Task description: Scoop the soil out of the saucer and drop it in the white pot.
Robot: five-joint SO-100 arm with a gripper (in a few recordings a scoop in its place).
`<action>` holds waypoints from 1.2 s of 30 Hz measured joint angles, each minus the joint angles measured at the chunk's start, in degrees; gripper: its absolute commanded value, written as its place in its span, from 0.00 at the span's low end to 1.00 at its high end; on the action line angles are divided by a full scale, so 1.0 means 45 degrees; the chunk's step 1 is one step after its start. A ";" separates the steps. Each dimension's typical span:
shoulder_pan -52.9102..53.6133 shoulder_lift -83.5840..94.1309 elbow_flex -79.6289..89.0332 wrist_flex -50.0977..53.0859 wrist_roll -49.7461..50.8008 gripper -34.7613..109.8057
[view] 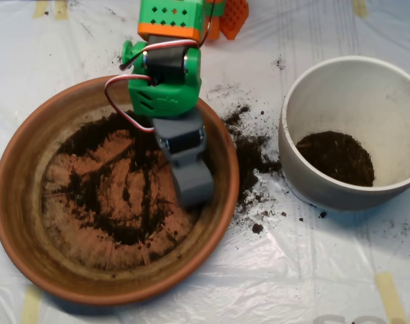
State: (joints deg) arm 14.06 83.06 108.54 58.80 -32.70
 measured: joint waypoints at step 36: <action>-0.3242 0.1016 -0.9824 0.7695 0.5664 0.24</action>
State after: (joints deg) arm -0.53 87.63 64.34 93.43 -7.21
